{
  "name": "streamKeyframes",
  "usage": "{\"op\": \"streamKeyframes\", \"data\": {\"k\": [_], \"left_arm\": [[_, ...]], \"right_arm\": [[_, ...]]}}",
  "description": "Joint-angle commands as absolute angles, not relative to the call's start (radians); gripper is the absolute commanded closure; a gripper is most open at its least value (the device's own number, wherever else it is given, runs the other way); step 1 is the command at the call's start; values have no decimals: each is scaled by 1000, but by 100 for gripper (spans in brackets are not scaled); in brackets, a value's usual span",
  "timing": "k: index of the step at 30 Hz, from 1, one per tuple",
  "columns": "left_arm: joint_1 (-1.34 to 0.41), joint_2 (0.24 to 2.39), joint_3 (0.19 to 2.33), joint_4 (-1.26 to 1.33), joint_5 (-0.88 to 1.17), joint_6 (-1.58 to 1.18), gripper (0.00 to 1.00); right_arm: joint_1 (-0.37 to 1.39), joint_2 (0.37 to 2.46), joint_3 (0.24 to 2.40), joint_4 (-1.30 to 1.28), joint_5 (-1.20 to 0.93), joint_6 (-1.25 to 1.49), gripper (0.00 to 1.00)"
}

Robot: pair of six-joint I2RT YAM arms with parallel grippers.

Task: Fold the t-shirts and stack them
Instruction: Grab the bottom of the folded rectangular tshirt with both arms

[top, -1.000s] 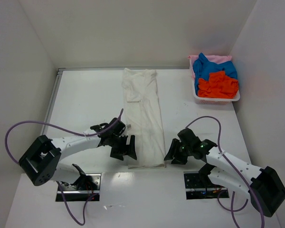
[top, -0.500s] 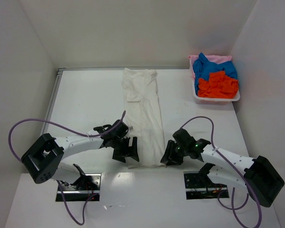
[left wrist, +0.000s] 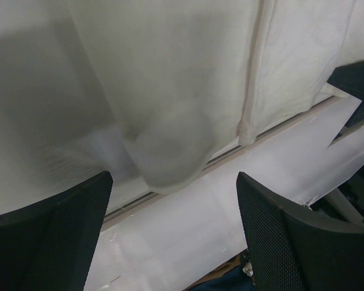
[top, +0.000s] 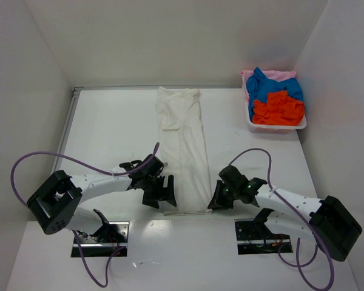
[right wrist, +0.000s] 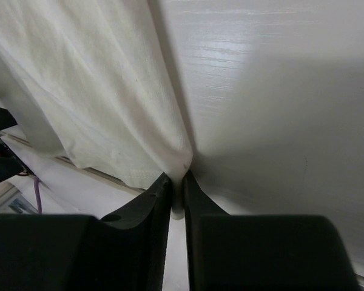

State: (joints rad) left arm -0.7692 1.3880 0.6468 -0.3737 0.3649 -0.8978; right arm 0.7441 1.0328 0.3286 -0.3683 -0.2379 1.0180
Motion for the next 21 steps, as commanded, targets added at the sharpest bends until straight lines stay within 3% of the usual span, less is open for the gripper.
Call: {"op": "streamKeyframes", "data": {"k": [1,8,13,21], "left_arm": [[-772,1373,641,-374,360,-922,9],[-772,1402,615,-335,380,-936,11],[-772,1402,583,-310,394,-994,22],[-772,1177,450,-389,305,-1232,29]], "right_arm": [[756,1019,308,-368,-204,1022,83],[756,1009,308,-368,-204,1031,89],[756,986,308,-368,-204,1040,90],[756,976,308,-334,-213,1040,89]]}}
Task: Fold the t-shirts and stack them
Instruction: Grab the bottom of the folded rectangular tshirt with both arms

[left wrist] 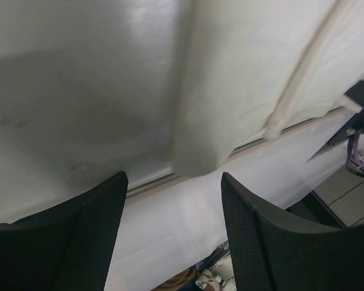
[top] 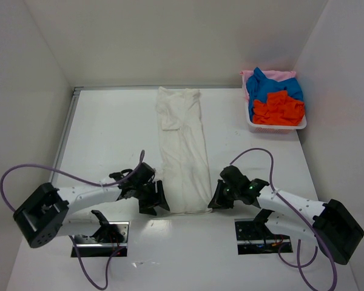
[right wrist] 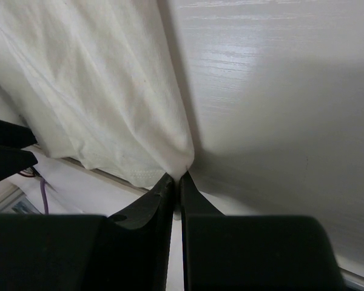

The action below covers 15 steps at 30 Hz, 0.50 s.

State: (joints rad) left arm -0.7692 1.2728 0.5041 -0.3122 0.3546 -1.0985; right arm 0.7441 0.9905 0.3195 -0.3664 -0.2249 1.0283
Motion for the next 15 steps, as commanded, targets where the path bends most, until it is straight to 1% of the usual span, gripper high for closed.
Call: {"op": "streamKeyframes", "data": {"k": [1,3,5,8,12,15], "left_arm": [[-772,1146,433,-390,293,-1259,29],[-781,1077,388,-402,293,-1324,29],[-781,1066,379,-384,284,-1336,29],[-781,1123,416,-362,270,-1327,29],[-802,1282,482,-336,270,-1284,29],[-811,1305,505,-345,246,-1273,29]], "right_arm": [[756,976,299,-322,-213,1040,89],[756,976,299,-310,-222,1040,89],[765,989,299,-287,-222,1040,89],[765,1014,299,-287,-222,1028,89],[765,1014,308,-287,-222,1019,89],[765,977,308,-305,-213,1031,89]]}}
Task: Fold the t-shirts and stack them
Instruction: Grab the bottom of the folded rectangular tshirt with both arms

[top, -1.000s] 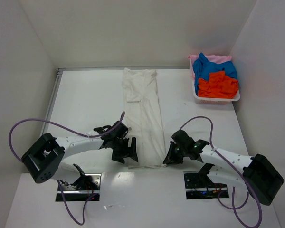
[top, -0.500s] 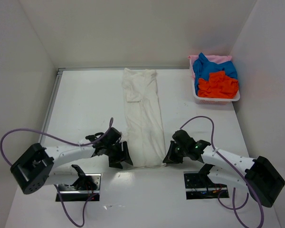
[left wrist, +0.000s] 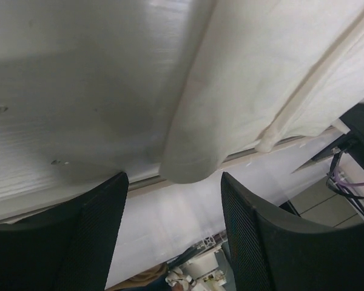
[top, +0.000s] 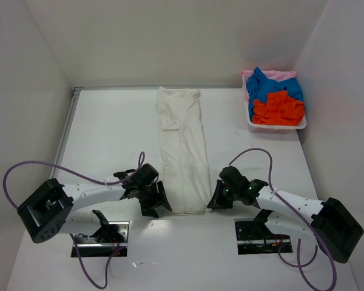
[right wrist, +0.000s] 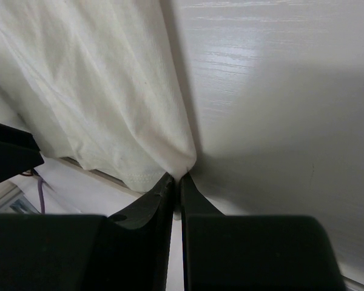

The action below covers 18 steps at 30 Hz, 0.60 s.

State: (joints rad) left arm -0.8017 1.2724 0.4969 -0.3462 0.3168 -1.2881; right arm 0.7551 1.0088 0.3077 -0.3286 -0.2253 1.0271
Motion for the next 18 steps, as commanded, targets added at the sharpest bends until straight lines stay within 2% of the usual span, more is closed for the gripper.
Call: {"op": "streamKeyframes", "data": {"k": [1,2,5,10,15,18], "left_arm": [[-811,1305,530,-345,220,-1273,29],[-811,1295,531,-366,209,-1273,29],[-811,1281,531,-377,186,-1304,41],[-811,1223,506,-405,147,-1334,54],[-811,1296,531,-373,172,-1286,54],[-811,1357,552,-347,192,-1261,49]], "right_arm": [[765,967,308,-317,-213,1040,89],[765,954,308,-318,-204,1040,89],[765,922,298,-330,-204,1060,89],[765,922,298,-330,-204,1060,89],[765,943,298,-321,-204,1060,88],[765,943,298,-321,-204,1060,88]]}}
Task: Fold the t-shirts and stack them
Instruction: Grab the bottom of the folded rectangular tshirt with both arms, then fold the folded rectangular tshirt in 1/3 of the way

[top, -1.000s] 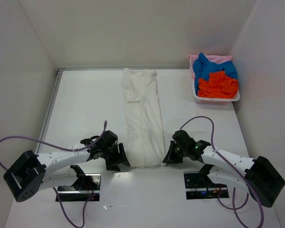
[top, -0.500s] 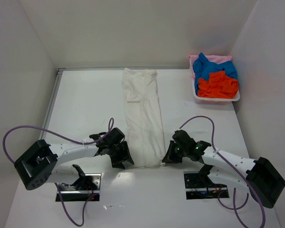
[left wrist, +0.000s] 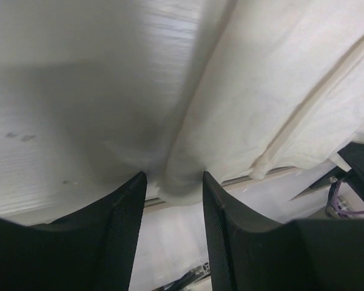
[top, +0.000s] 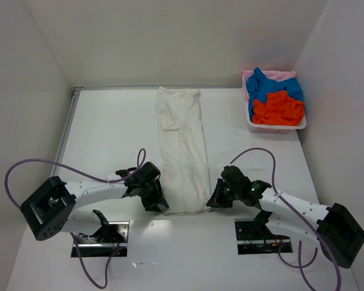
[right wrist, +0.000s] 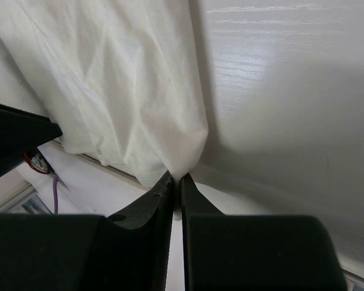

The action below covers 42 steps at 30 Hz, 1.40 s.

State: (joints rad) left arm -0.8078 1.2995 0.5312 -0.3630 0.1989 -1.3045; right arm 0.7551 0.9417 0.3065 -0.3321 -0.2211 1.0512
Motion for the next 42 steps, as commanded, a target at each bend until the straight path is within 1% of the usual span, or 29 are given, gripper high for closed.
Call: {"op": "streamKeyframes", "data": {"k": [1,2,4,6,7,10,11,14,15,16,18,19,27,32,34,37,38,41,42], "left_arm": [[-811,1373,552,-347,204,-1252,49],[-811,1387,564,-347,204,-1238,46],[-821,1410,575,-335,213,-1229,46],[-821,1424,575,-334,213,-1229,50],[-821,1424,575,-334,213,-1229,56],[-821,1424,575,-334,213,-1239,67],[-821,1424,575,-347,213,-1239,78],[-821,1414,575,-357,204,-1250,90],[-821,1405,575,-370,193,-1259,99],[-821,1393,575,-370,193,-1259,100],[-821,1361,575,-390,183,-1269,100],[-821,1348,575,-390,173,-1269,100],[-821,1223,615,-460,118,-1247,100],[-821,1209,722,-500,43,-1174,100],[-790,1209,741,-500,43,-1151,100],[-736,1209,787,-489,32,-1094,100],[-723,1219,802,-480,23,-1079,100],[-675,1244,853,-468,3,-1028,100],[-660,1258,862,-468,3,-1028,100]], "right_arm": [[765,943,298,-321,-204,1060,88],[765,943,298,-321,-204,1060,88],[765,943,298,-321,-204,1060,88],[765,943,298,-321,-204,1060,88],[765,934,298,-321,-204,1060,88],[765,934,298,-321,-204,1060,88],[765,934,298,-321,-204,1060,88],[775,934,298,-321,-204,1060,89],[775,934,298,-321,-204,1060,91],[775,934,298,-321,-204,1060,93],[775,943,308,-321,-195,1060,99],[775,943,308,-321,-195,1060,100],[775,973,437,-368,-141,1031,100],[775,1037,564,-390,-97,993,100],[764,1057,606,-413,-68,967,100],[680,1072,646,-404,-83,928,100],[616,1081,659,-382,-95,898,100],[546,1117,707,-371,-95,821,100],[519,1156,747,-371,-95,802,100]]}}
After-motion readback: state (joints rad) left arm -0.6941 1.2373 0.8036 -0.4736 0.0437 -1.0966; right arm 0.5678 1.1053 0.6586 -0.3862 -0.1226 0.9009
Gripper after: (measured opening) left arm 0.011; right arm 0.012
